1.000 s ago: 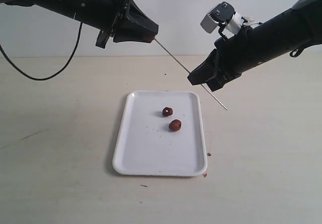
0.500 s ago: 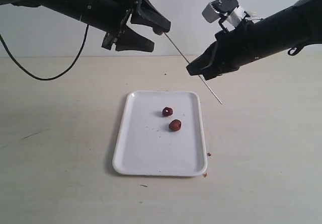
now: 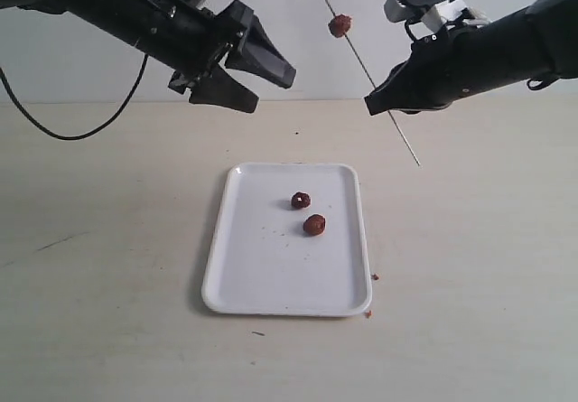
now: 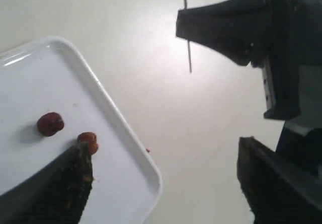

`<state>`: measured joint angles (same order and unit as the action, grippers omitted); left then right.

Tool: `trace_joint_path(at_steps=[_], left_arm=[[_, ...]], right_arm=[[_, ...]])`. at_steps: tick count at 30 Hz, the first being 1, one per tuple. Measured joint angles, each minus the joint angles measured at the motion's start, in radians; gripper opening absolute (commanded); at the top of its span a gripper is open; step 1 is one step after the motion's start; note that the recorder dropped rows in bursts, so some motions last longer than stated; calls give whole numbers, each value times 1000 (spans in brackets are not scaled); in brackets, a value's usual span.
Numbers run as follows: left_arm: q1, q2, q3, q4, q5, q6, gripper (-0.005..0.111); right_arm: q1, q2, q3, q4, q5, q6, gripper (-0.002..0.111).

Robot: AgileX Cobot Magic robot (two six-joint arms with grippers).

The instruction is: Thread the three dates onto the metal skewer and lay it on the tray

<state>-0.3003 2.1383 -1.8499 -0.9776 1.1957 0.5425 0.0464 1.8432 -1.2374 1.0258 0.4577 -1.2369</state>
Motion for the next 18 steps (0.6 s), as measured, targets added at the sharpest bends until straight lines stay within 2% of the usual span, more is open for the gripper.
trace_joint_path(at_steps=[8,13,18], left_arm=[[-17,0,0,143,0,67,77],[-79,0,0,280,-56,76,77],[-169,0,0,504,-152,49,77]], right_arm=[[-33,-17,0,-304,-34,306,0],[-68,-49,0,-369,-28,385,0],[-71,-51,0,-373,-15,395,0]])
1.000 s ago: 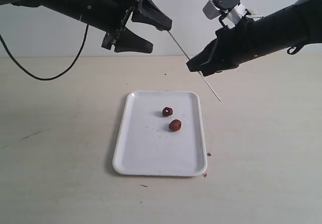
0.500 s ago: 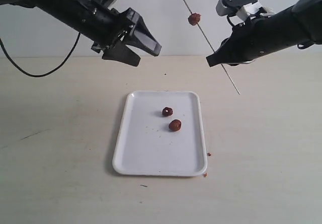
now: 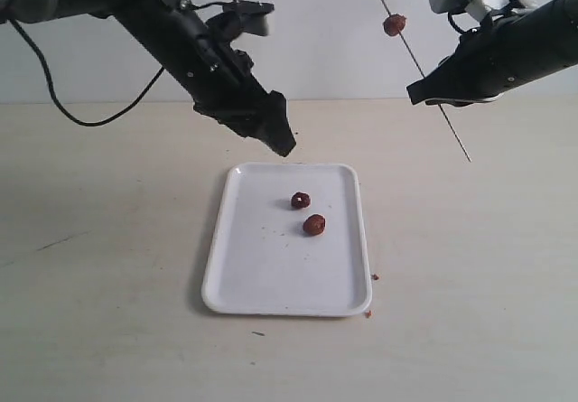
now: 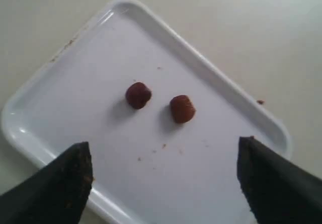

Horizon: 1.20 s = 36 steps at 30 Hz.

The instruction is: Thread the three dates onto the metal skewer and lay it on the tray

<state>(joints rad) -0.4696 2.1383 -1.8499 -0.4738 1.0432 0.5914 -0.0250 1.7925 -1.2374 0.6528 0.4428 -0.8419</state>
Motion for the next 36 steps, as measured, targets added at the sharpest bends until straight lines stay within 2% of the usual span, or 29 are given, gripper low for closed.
trace_joint_path(at_steps=[5,9,21,31,36], left_arm=[[-106,-2,0,273,-77,-190,77],[-149,-2,0,361,-81,-310,77],[-168,-2,0,389,-43,-391,77],[-168,14,0,390,-25,-438,77],[-168,67,0,392,-66,-407,77]], right_arm=[[0,0,0,-2,2,2,0],[0,0,0,-2,4,3,0],[0,0,0,-6,14,7,0],[-2,0,0,-159,35,128,0],[-2,0,0,-172,35,148,0]])
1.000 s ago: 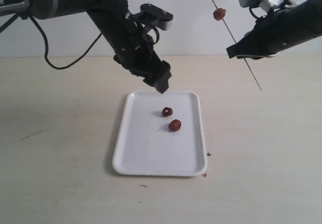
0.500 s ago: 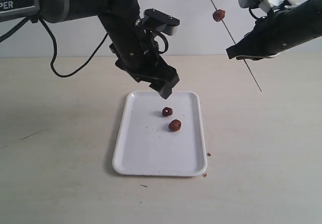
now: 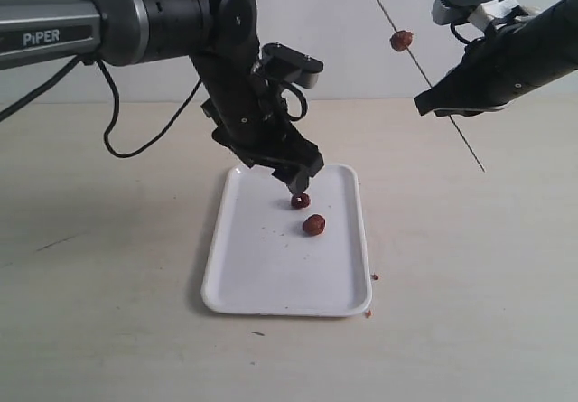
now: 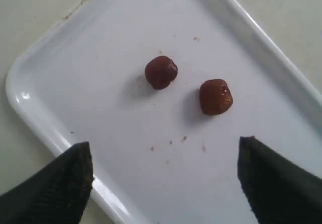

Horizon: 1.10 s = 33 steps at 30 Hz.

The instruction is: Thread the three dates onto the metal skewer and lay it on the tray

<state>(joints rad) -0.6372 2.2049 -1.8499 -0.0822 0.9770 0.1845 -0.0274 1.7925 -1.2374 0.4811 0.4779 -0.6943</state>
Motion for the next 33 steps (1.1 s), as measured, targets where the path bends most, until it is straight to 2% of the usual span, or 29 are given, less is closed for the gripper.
trace_joint_path(at_steps=[9,18,22,27,33], left_arm=[[0,69,0,6,-123,108,77],[-6,83,0,-145,-70,-69,77],[-29,102,0,-160,-68,-97,77],[-75,114,0,-74,-68,58,77],[-129,114,0,153,-68,413,77]], right_arm=[[0,0,0,-1,2,2,0],[0,0,0,9,2,6,0],[0,0,0,11,2,6,0],[0,0,0,13,2,6,0],[0,0,0,13,2,6,0]])
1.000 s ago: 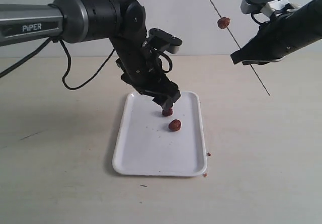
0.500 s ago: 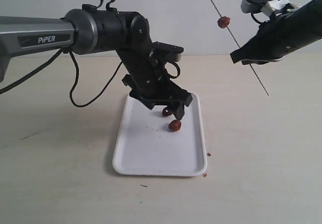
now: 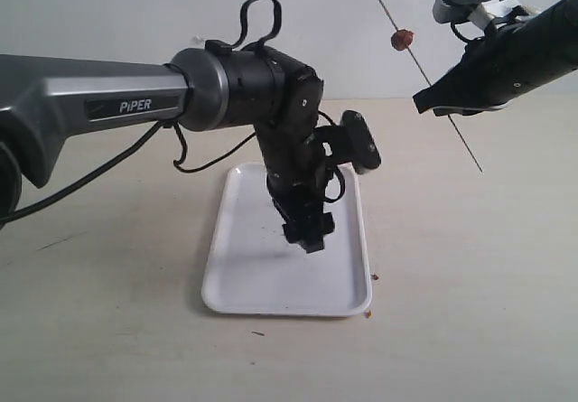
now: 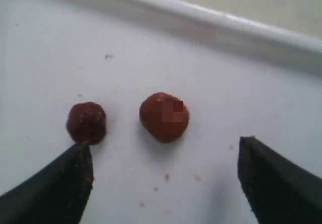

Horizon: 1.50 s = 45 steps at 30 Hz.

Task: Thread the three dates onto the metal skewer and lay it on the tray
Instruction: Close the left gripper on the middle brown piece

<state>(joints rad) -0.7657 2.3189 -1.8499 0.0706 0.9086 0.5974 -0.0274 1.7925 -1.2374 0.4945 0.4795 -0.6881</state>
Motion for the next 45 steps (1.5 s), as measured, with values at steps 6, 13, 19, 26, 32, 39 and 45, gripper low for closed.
trace_joint_path(at_steps=[6,13,19,26,32,39,45], left_arm=[[-21,1,0,178,-33,374,77],[-26,1,0,113,-120,608,77],[-33,2,0,15,-127,701,77],[-33,2,9,11,-127,730,77],[-33,2,33,9,-129,736,77],[-33,3,35,9,-138,738,77],[-33,31,35,26,-179,738,77]], right_arm=[[0,0,0,0,-2,0,0],[0,0,0,2,-2,0,0],[0,0,0,2,-2,0,0],[0,0,0,2,-2,0,0],[0,0,0,2,-2,0,0],[0,0,0,2,-2,0,0],[-1,0,0,2,-2,0,0]])
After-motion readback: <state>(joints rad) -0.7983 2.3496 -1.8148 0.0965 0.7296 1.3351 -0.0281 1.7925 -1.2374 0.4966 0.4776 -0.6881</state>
